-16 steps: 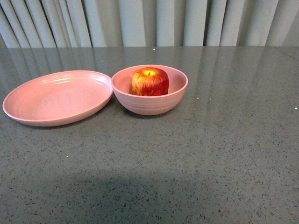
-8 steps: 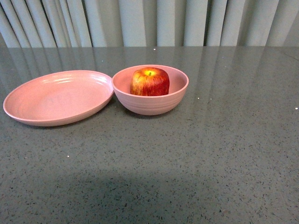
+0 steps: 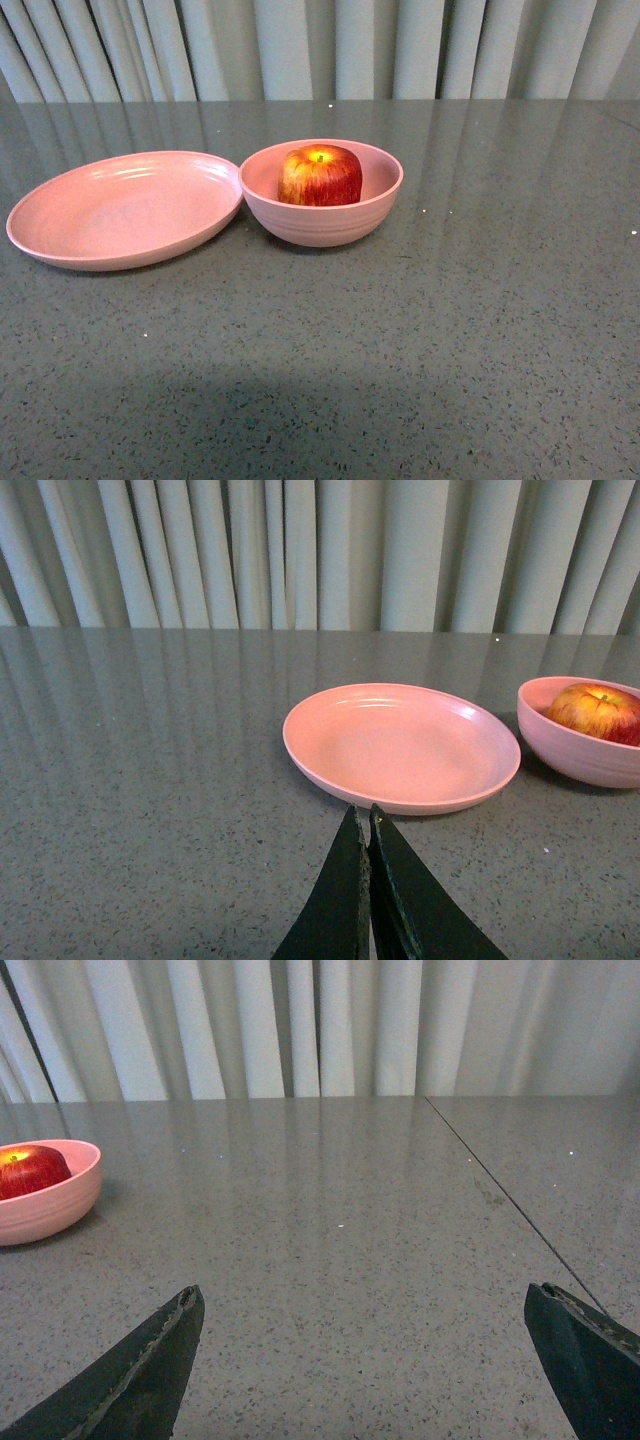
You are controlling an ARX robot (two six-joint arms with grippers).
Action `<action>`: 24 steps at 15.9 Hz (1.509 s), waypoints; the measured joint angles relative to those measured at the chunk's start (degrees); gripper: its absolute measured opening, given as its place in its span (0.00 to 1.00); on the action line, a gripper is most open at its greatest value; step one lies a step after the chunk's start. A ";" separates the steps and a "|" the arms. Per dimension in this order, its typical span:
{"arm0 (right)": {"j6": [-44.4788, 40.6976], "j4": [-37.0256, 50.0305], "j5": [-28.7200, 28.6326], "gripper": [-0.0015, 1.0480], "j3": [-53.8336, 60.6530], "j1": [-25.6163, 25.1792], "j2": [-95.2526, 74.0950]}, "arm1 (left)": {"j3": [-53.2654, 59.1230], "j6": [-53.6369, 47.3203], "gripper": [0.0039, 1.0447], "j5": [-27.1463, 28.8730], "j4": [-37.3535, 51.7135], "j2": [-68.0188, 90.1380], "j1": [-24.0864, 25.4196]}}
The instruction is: Move apple from plate to bowl
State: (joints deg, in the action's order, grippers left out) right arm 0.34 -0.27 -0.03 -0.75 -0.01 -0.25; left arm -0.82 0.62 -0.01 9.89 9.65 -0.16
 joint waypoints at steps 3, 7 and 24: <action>-0.02 0.00 0.00 0.94 0.00 0.00 0.00 | -0.26 -0.02 0.01 0.04 -8.98 -9.05 -0.02; 0.00 0.04 0.00 0.94 0.00 0.00 0.00 | -0.04 -0.02 0.01 0.07 -10.08 -9.07 0.15; 0.00 0.04 0.00 0.94 0.00 0.00 0.00 | -0.04 -0.04 0.94 0.02 -10.10 -9.07 0.15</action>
State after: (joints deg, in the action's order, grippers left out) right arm 0.34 -0.23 -0.03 -0.75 -0.01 -0.25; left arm -0.86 0.58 0.01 -0.21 0.58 -0.01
